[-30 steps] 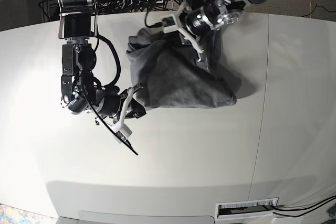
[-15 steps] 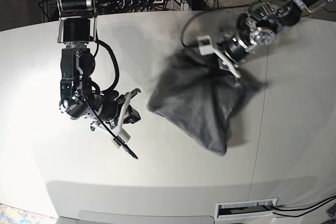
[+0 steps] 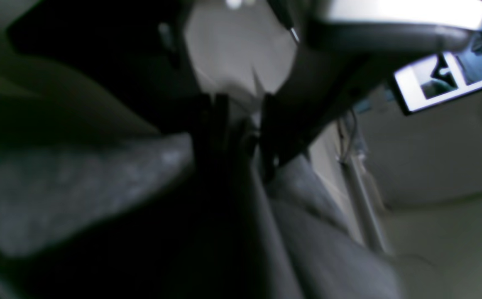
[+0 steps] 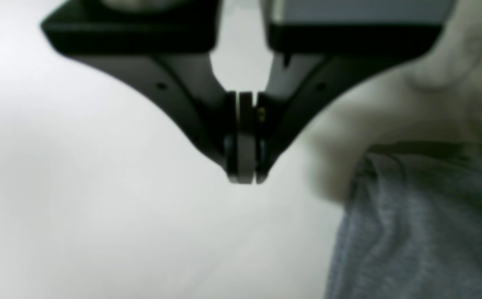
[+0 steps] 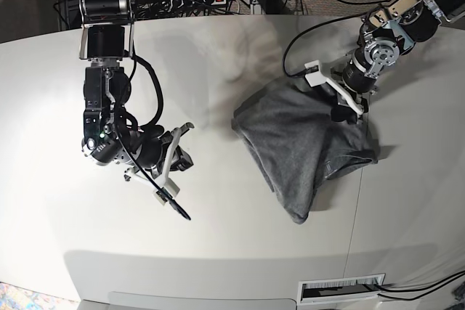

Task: Fold the T-shirt properly
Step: 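Drag the folded bundle with the left gripper away from the right gripper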

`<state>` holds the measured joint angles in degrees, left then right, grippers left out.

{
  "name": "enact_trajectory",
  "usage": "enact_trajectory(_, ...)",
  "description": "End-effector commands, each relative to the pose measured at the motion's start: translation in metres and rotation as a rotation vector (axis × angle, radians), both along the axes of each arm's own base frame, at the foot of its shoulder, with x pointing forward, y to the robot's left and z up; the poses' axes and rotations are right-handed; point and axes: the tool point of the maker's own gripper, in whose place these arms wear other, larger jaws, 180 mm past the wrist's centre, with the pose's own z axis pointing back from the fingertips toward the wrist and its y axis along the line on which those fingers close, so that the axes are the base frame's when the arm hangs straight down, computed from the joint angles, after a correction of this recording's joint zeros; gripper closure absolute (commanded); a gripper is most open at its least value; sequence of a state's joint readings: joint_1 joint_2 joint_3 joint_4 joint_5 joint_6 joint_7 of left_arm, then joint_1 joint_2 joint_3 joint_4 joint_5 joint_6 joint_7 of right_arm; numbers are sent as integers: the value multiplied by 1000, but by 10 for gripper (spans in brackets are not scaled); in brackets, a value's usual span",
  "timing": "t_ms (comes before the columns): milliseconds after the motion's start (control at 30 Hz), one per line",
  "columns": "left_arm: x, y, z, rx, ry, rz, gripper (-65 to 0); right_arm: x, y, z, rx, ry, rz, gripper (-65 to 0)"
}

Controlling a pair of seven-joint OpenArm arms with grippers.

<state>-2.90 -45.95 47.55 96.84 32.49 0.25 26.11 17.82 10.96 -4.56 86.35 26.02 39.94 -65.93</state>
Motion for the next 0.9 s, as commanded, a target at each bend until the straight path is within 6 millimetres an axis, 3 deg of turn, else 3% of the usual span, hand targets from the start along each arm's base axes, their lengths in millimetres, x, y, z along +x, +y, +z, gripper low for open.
enact_trajectory(0,1,-4,9,-27,-8,-10,-139,13,2,21,26,-66,3,0)
enact_trajectory(200,3,-28,37,-228,27,44,-131,14,-3,18,-11,-66,-6,0)
enact_trajectory(467,39,-2,75,-518,70,281,-131,14,-4,18,-14,-66,-6,0)
enact_trajectory(633,30,-15,73,-708,292,346,-131,14,-5,17,-22,-64,-8,0)
enact_trajectory(733,23,-24,70,-724,345,320,-131,14,-8,15,-43,-65,-13,0)
enact_trajectory(867,16,-19,61,-691,371,347,-132,14,-9,15,-48,-65,-14,0)
